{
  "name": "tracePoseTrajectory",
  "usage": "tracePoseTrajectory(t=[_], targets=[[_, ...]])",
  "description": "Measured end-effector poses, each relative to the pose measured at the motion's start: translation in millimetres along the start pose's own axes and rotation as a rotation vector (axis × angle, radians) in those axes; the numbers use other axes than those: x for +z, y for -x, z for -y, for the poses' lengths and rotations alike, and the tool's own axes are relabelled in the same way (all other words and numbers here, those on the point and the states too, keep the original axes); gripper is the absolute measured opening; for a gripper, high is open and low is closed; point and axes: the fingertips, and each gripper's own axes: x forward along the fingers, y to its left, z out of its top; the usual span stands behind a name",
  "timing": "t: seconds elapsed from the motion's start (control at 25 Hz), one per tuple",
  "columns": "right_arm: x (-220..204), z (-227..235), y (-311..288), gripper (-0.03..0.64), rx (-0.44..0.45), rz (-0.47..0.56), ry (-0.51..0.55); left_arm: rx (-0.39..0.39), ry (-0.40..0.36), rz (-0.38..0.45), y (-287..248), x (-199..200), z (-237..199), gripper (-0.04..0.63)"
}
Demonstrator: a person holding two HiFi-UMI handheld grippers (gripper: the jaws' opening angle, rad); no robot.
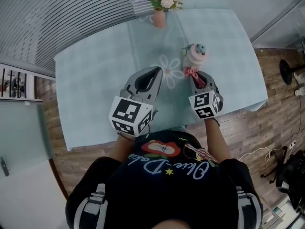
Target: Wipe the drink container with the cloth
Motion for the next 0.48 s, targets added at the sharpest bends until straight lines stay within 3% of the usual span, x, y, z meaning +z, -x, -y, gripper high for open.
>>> tracePoseTrajectory(t=[0.48], targets=[[-19.6,-10.3,-13.2,0.060,0.068,-0.061,0.023,0.041,0.004,0.000,2.6,-1.0,-1.0,0.005]])
